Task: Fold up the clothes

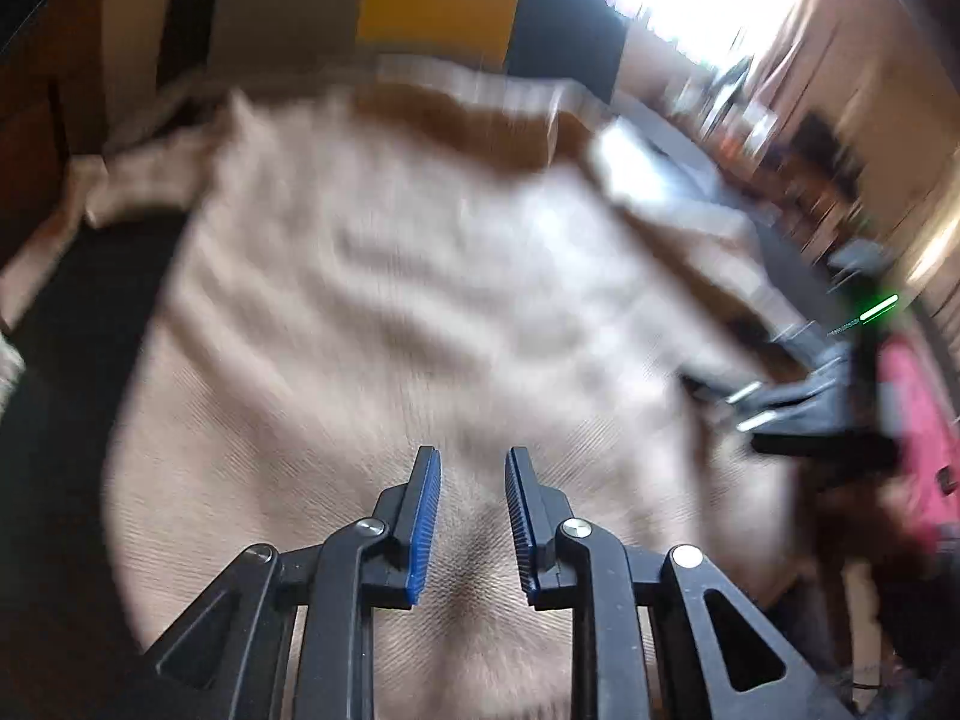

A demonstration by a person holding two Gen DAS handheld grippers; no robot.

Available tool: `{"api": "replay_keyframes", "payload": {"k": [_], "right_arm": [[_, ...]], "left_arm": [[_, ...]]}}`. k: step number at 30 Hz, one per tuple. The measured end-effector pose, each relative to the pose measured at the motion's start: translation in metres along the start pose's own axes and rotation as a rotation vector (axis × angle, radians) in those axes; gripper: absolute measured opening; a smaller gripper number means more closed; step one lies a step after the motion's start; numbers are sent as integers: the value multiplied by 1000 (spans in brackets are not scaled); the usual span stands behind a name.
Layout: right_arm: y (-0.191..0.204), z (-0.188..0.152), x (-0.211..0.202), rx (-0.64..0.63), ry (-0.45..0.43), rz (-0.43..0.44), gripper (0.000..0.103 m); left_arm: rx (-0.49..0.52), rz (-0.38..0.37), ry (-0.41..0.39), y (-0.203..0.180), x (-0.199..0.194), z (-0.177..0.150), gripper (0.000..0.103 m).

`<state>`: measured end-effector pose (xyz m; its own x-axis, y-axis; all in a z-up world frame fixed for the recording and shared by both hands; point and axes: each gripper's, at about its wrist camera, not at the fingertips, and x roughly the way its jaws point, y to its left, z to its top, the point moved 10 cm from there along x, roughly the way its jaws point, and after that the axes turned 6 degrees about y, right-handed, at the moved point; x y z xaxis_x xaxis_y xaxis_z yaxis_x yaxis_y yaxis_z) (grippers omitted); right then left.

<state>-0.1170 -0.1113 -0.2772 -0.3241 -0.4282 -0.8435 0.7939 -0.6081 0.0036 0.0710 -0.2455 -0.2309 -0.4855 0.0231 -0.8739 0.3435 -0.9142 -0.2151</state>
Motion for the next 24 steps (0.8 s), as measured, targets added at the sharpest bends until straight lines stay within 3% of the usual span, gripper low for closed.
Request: {"api": "replay_keyframes", "payload": {"k": [2, 5, 9, 13, 16, 20, 24], "right_arm": [[-3, -4, -5, 12, 13, 4, 103], [-27, -17, -41, 93, -51, 17, 103], [-105, -56, -90, 268, -90, -120, 103], [-184, -104, -119, 495, -41, -171, 102], [-219, -123, -128, 550, -22, -243, 95], [-225, -127, -112, 544, 25, -286, 95], [-229, -131, -97, 537, 72, -327, 95]], "left_arm": [[-23, -23, -17, -5, -2, -4, 24], [-48, -50, -9, -9, -4, -10, 24], [-29, -108, 14, -25, -14, 0, 24], [144, -93, -63, -66, -24, 34, 24], [259, -67, -80, -96, -16, 57, 25], [345, -60, -49, -123, 13, 68, 25], [325, -68, 22, -123, 44, 61, 26]]}}
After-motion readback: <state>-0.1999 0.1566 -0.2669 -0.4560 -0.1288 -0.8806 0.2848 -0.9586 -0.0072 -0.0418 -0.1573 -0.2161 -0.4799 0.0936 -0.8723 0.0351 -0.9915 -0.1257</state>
